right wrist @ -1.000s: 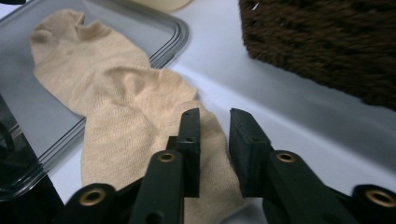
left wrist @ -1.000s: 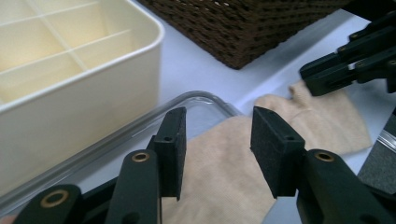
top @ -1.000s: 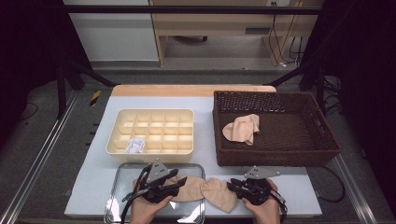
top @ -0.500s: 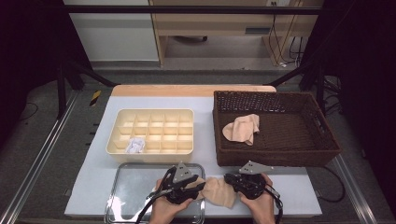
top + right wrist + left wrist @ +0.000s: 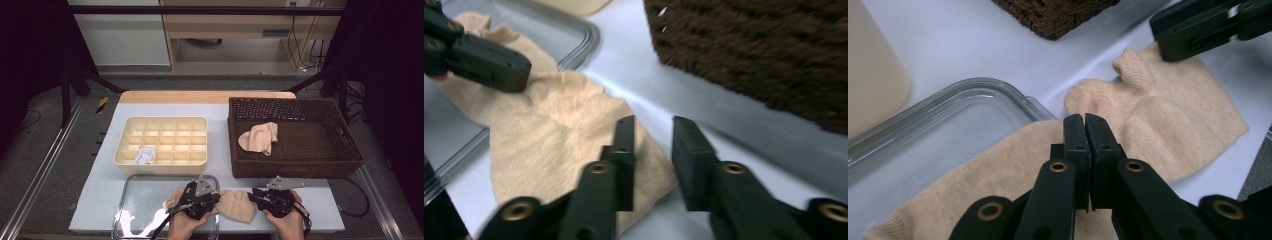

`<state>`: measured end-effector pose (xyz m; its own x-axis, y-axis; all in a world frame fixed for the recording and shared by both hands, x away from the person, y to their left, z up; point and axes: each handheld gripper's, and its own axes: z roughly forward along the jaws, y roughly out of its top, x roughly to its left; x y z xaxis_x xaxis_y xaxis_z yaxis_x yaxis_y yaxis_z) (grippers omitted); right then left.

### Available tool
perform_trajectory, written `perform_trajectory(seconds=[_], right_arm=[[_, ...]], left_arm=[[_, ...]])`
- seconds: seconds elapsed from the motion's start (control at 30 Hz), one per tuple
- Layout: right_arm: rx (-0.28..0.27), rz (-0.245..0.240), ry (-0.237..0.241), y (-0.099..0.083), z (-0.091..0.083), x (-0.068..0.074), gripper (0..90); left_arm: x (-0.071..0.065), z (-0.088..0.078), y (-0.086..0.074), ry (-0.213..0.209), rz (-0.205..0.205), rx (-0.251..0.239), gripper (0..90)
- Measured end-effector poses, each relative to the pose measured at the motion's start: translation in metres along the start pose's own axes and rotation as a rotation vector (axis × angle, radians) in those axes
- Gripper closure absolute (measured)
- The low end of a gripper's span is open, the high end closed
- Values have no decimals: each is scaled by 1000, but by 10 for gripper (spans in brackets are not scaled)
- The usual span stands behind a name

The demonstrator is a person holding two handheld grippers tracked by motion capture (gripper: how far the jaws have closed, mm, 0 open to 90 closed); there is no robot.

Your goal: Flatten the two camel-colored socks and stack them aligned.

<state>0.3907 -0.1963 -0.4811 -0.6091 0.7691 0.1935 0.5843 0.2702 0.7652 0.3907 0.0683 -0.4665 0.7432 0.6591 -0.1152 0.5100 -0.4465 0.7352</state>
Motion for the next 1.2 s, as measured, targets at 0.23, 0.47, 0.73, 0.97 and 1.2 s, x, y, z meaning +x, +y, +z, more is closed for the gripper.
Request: perform_trajectory(seconds=[0.23,0.47,0.73,0.97,1.2], right_arm=[[-4,-6,26,13,-9,5,876],[2,-67,-16,35,10,18,833],[-8,-84,-17,34,28,25,706],[-84,-4,-34,18,-2,9,675],[-31,20,10,5,14,11,651]], left_arm=[[-3,-20,3,-18,10,-75,886],[0,-40,-4,6,28,-91,886],[17,-41,-26,40,-5,-62,886],[22,-41,-36,47,-27,-71,886],[22,-36,-41,51,-29,-60,886]])
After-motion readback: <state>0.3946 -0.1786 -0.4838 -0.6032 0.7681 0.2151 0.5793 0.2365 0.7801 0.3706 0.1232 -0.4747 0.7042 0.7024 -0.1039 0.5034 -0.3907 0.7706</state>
